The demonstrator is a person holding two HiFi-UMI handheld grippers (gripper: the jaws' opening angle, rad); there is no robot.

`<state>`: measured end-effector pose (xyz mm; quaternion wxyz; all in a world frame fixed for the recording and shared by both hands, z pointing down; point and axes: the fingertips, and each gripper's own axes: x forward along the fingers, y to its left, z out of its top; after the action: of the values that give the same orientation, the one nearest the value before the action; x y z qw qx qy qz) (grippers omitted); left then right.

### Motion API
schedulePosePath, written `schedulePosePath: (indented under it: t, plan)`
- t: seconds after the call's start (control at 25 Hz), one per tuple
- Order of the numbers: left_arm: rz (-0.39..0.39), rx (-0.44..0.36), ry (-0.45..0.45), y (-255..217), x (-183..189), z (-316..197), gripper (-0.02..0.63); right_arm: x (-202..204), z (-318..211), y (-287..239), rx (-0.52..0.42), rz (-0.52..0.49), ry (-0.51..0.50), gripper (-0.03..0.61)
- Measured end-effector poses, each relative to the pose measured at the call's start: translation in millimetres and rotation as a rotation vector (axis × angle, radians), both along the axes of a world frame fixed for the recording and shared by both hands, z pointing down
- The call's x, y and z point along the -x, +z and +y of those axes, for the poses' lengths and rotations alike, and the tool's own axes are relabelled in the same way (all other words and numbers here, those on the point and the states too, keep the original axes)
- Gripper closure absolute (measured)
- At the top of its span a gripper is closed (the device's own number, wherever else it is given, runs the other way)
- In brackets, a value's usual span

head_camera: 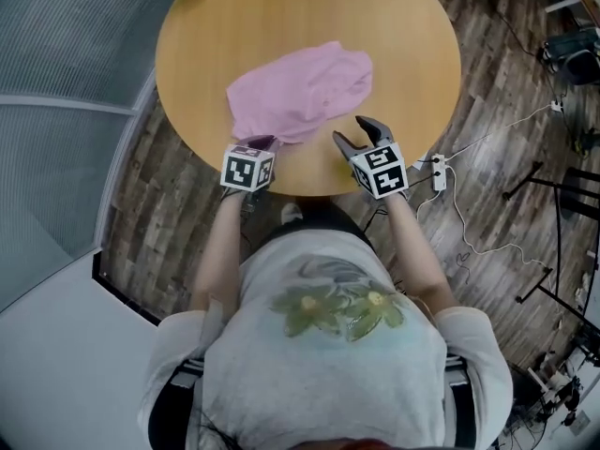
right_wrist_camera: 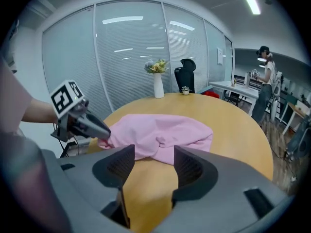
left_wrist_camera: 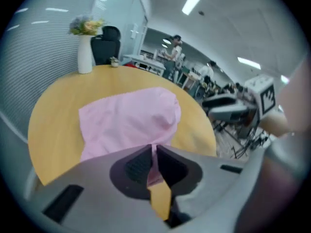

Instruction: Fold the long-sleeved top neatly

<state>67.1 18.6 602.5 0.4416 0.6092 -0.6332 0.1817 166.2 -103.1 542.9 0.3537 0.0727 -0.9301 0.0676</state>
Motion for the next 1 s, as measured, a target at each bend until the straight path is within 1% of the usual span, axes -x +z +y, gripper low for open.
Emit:
schedulePosePath:
  t: [0.08,0.12,0.16,0.24,0.32,0.44,0.52,0.6,0.72,0.84,0.88,0.92,0.96,1.0]
  plan:
    - [0.074,-0.099,-0.128,-28.8,19.3,-6.6,0.581,5.9,-5.0,7.5,-0.008,0.021,-0.037,0.33]
    - [0.095,-0.144,-0.176,-42.7,29.4,-9.7,0.581,9.8,-6.5,12.2,-0.013,0.031,-0.056,0.33]
    - [0.104,-0.185,-0.213,-56.3,39.2,-13.0,0.581,14.3,-7.4,16.9,-0.017,0.04,-0.076,0.33]
    - [0.1,-0.252,-0.258,-82.8,56.2,-21.0,0.581,24.4,-6.9,22.7,-0.02,0.054,-0.114,0.33]
    - [0.075,-0.301,-0.277,-106.7,68.1,-30.7,0.583,33.5,-4.8,26.7,-0.017,0.066,-0.151,0.33]
    - [0.035,-0.348,-0.291,-135.3,79.2,-45.1,0.583,47.9,2.8,34.8,-0.006,0.072,-0.21,0.33]
    - [0.022,-0.375,-0.299,-151.2,83.5,-53.7,0.583,60.1,11.4,38.5,-0.006,0.068,-0.249,0.33]
    - [0.015,-0.398,-0.303,-165.5,85.3,-60.6,0.583,74.7,18.3,39.8,-0.025,0.054,-0.279,0.33]
    - [-0.009,-0.412,-0.295,-177.7,83.8,-67.7,0.583,97.1,16.3,40.6,-0.036,0.022,-0.272,0.33]
    - [-0.02,-0.401,-0.297,-176.7,82.0,-68.9,0.583,113.6,3.9,45.8,0.002,0.002,-0.245,0.335]
    - [-0.018,-0.399,-0.302,-175.5,82.4,-68.4,0.583,118.0,-0.7,46.4,0.014,-0.006,-0.239,0.37]
    - [-0.02,-0.395,-0.306,-174.0,83.7,-67.7,0.583,121.4,-6.2,46.3,0.02,-0.013,-0.234,0.494]
    - [-0.029,-0.386,-0.309,-171.8,86.2,-66.9,0.583,123.7,-12.8,45.7,0.025,-0.016,-0.229,0.545]
    - [-0.046,-0.373,-0.31,-168.8,89.8,-66.1,0.583,125.0,-20.5,44.2,0.033,-0.016,-0.222,0.546]
